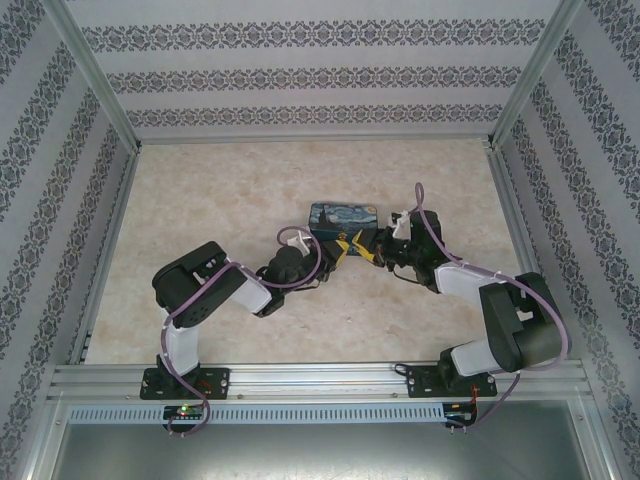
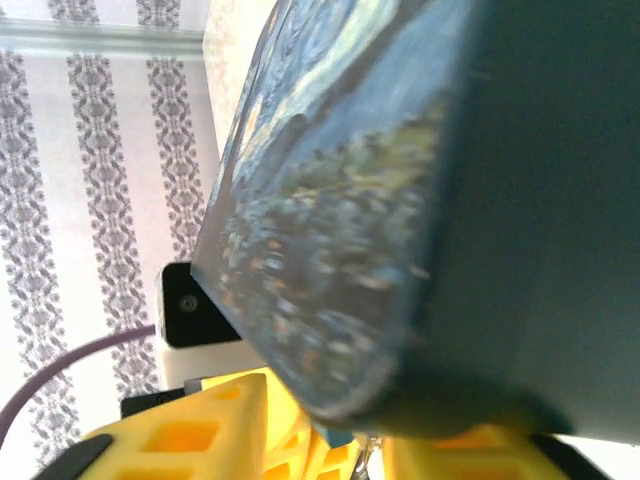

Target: Unlock a padlock with a key

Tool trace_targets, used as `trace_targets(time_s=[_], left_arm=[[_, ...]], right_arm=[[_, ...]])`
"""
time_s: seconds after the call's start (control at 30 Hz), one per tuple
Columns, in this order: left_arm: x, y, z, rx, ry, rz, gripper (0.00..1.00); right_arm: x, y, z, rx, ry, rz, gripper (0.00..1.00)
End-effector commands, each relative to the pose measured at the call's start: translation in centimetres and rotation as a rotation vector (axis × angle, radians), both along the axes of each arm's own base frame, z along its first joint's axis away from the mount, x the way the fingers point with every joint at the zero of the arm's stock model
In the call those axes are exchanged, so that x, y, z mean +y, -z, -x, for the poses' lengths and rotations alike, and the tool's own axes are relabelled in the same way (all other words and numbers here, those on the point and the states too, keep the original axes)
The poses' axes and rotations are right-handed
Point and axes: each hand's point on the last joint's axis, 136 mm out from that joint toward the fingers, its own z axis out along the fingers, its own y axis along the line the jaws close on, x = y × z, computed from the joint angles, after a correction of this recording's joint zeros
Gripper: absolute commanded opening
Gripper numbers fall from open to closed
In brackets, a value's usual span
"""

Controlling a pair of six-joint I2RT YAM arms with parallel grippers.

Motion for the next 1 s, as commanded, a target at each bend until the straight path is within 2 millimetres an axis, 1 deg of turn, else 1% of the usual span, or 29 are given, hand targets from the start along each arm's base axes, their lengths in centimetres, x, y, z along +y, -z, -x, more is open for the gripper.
trace_targets(time_s=[0.0, 0.1, 0.2, 0.4, 0.57, 0.63, 0.8, 0.93, 0.97], left_arm=[[0.6, 2.5, 1.0, -0.001, 0.008, -0.084, 0.0], [1.0, 3.0, 0.8, 0.002, -0.003, -0.101, 0.0], [1.1, 3.2, 0.6, 0.003, -0.002, -0.113, 0.0], [1.0, 3.6, 0.5, 0.016, 0.02, -0.124, 0.0], [0.7, 4.0, 0.8, 0.035, 0.046, -0.122, 0.0], [0.6, 4.1, 0.9, 0.043, 0.058, -0.122, 0.0], [0.5, 4.1, 1.2, 0.05, 0.079, -0.12, 0.0], [0.3, 4.2, 1.3, 0.061, 0.091, -0.122, 0.0], [0.2, 4.1, 1.3, 0.063, 0.095, -0.119, 0.0]], right_arm=[[0.1, -1.8, 0.5, -0.097, -0.036, -0.02, 0.45], [-0.4, -0.7, 1.5, -0.082, -0.043, 0.003, 0.58], [-0.9, 0.3, 2.5, -0.071, -0.047, 0.021, 0.63], [-1.5, 0.9, 3.7, -0.123, -0.072, 0.106, 0.63], [-1.9, 0.8, 4.0, -0.215, -0.1, 0.222, 0.63], [-1.7, 1.1, 4.3, -0.249, -0.125, 0.295, 0.63], [-1.0, 1.9, 5.0, -0.347, -0.213, 0.598, 0.62], [-1.4, 2.7, 5.0, -0.397, -0.239, 0.747, 0.6], [-1.4, 2.9, 5.0, -0.414, -0.251, 0.788, 0.58]])
